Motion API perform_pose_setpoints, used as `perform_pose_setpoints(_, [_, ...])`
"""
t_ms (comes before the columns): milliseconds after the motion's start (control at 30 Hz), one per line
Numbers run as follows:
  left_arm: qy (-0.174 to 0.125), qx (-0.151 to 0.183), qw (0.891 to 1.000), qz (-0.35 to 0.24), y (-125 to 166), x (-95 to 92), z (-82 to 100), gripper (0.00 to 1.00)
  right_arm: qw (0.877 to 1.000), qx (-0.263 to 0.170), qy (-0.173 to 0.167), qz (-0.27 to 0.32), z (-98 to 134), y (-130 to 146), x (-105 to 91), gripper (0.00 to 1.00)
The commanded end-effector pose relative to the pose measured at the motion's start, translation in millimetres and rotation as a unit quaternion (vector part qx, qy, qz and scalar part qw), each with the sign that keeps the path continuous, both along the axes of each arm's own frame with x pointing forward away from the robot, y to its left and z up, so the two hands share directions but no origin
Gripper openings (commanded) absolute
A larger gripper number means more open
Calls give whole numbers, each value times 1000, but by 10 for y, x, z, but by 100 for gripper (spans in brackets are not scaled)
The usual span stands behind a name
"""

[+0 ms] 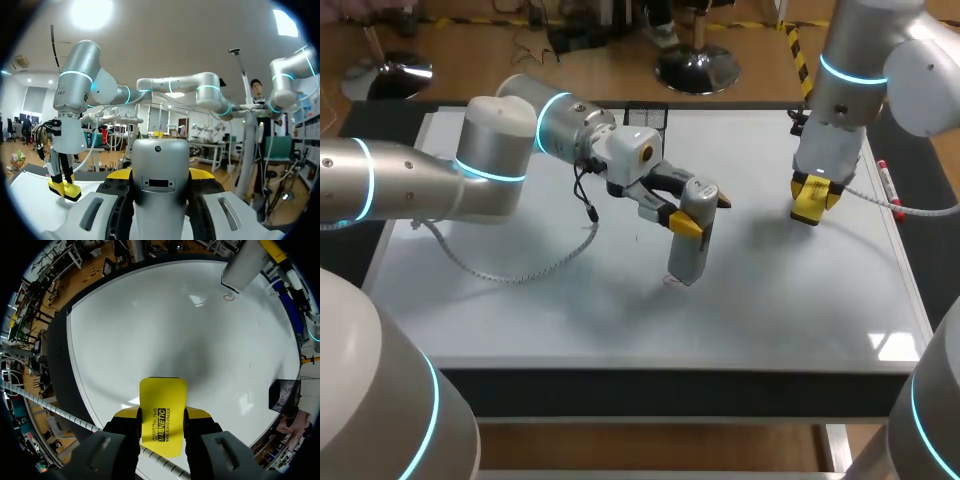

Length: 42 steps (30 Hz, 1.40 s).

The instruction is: Pick up the inspection probe, press it on each red-marked spot on the whiteboard one by one, put down the probe, pick up the eraser, and wipe off all the red marks.

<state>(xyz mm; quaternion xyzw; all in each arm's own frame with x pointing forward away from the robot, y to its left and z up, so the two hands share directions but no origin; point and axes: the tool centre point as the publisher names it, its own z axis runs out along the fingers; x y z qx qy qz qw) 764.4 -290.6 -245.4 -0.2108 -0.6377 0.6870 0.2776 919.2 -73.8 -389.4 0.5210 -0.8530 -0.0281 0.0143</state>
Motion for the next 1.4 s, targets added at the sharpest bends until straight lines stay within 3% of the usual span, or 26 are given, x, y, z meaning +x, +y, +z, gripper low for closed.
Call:
perform_pose_setpoints(33, [2,5,1000,0,20,7,-28,0,1000,-1,0,1,4,-6,2,0])
perform_pose_setpoints(1000, [2,31,999,11,20,170,-274,0,1000,-1,0,1,4,-6,2,0])
perform_pose_setpoints(1400, [-5,62,998,20,107,165,-295,0,1000,-1,0,1,4,-6,2,0])
